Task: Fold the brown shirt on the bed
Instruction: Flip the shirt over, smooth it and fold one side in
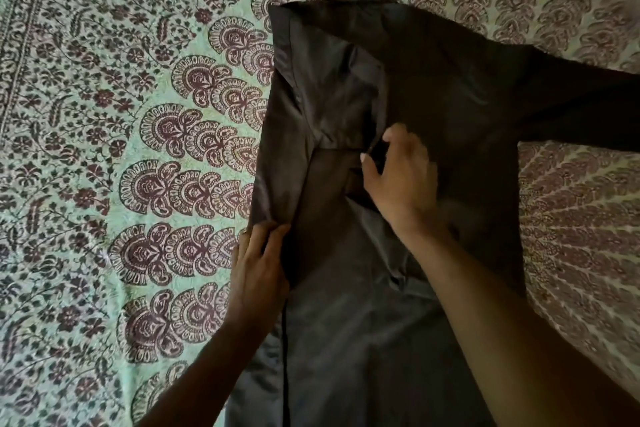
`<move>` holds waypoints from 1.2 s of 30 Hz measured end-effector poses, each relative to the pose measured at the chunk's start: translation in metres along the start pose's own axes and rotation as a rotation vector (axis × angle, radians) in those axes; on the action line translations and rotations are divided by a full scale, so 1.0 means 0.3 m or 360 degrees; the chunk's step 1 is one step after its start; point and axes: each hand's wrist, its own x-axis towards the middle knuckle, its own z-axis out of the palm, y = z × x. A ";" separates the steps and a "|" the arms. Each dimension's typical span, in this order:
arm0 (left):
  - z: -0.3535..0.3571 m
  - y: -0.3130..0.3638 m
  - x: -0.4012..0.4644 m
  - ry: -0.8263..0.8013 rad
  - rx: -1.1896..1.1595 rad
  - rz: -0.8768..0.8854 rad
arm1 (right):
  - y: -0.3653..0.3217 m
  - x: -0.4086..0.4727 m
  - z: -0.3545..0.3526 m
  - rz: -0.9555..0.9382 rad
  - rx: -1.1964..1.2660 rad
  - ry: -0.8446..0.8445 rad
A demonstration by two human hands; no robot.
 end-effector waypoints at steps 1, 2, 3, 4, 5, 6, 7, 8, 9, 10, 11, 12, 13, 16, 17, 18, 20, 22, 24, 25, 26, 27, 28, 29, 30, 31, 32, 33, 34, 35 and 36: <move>-0.008 -0.006 -0.013 -0.0022 -0.0010 0.0035 | -0.013 -0.049 0.007 -0.0061 -0.0070 0.0042; -0.014 -0.014 -0.026 -0.0047 -0.0007 0.0073 | -0.028 -0.101 0.018 -0.0114 -0.0098 0.0071; -0.015 -0.022 -0.035 -0.0070 -0.0003 0.0107 | -0.042 -0.149 0.032 -0.0175 -0.0083 0.0085; -0.016 -0.033 -0.048 -0.0091 0.0003 0.0132 | -0.059 -0.198 0.052 -0.0228 -0.0021 0.0054; -0.014 -0.044 -0.062 -0.0110 0.0017 0.0150 | -0.077 -0.239 0.072 -0.0253 0.0083 -0.0034; -0.011 -0.054 -0.081 -0.0133 0.0043 0.0158 | -0.097 -0.272 0.093 -0.0244 0.0195 -0.0161; -0.008 -0.062 -0.105 -0.0155 0.0082 0.0161 | -0.120 -0.297 0.116 -0.0211 0.0285 -0.0291; -0.005 -0.067 -0.129 -0.0174 0.0119 0.0156 | -0.145 -0.311 0.133 -0.0161 0.0346 -0.0394; -0.004 -0.072 -0.160 -0.0189 0.0142 0.0145 | -0.175 -0.321 0.149 -0.0100 0.0389 -0.0452; -0.003 -0.075 -0.191 -0.0203 0.0148 0.0137 | -0.207 -0.325 0.165 -0.0020 0.0439 -0.0479; 0.000 -0.081 -0.225 -0.0217 0.0149 0.0139 | -0.240 -0.326 0.177 0.0088 0.0507 -0.0483; 0.002 -0.087 -0.258 -0.0229 0.0151 0.0148 | -0.269 -0.324 0.187 0.0211 0.0586 -0.0481; 0.003 -0.091 -0.287 -0.0246 0.0157 0.0162 | -0.290 -0.316 0.194 0.0321 0.0656 -0.0477; 0.004 -0.111 -0.370 -0.0310 0.0212 0.0201 | -0.312 -0.298 0.190 0.0523 0.0712 -0.0486; -0.001 -0.113 -0.389 -0.0327 0.0234 0.0200 | -0.303 -0.295 0.185 0.0578 0.0722 -0.0459; -0.005 -0.113 -0.405 -0.0348 0.0254 0.0185 | -0.290 -0.295 0.179 0.0635 0.0722 -0.0431; -0.014 -0.117 -0.430 -0.0362 0.0307 0.0155 | -0.275 -0.309 0.180 0.0702 0.0704 -0.0396; -0.020 -0.125 -0.464 -0.0384 0.0370 0.0186 | -0.268 -0.339 0.186 0.0734 0.0707 -0.0469; -0.027 -0.135 -0.511 -0.0429 0.0441 0.0294 | -0.267 -0.376 0.181 0.0734 0.0683 -0.0611; -0.032 -0.145 -0.535 -0.0460 0.0476 0.0351 | -0.264 -0.397 0.180 0.0724 0.0648 -0.0665; -0.038 -0.152 -0.559 -0.0493 0.0496 0.0389 | -0.260 -0.419 0.180 0.0707 0.0591 -0.0700; -0.043 -0.159 -0.582 -0.0521 0.0494 0.0409 | -0.258 -0.442 0.180 0.0701 0.0534 -0.0723; -0.048 -0.162 -0.603 -0.0543 0.0479 0.0426 | -0.258 -0.464 0.176 0.0711 0.0482 -0.0758; -0.052 -0.167 -0.623 -0.0556 0.0451 0.0446 | -0.258 -0.488 0.173 0.0718 0.0439 -0.0807; -0.057 -0.171 -0.638 -0.0557 0.0408 0.0473 | -0.257 -0.508 0.169 0.0709 0.0398 -0.0872; -0.067 -0.175 -0.647 -0.0546 0.0352 0.0500 | -0.252 -0.525 0.163 0.0689 0.0362 -0.0936; -0.079 -0.180 -0.649 -0.0528 0.0289 0.0525 | -0.248 -0.537 0.153 0.0668 0.0352 -0.0970; -0.094 -0.181 -0.639 -0.0514 0.0226 0.0543 | -0.242 -0.541 0.143 0.0659 0.0364 -0.0958; -0.109 -0.180 -0.620 -0.0507 0.0168 0.0557 | -0.235 -0.535 0.130 0.0672 0.0399 -0.0897; -0.122 -0.179 -0.588 -0.0504 0.0120 0.0565 | -0.223 -0.520 0.117 0.0696 0.0449 -0.0790; -0.133 -0.171 -0.544 -0.0487 0.0077 0.0554 | -0.209 -0.495 0.104 0.0717 0.0494 -0.0659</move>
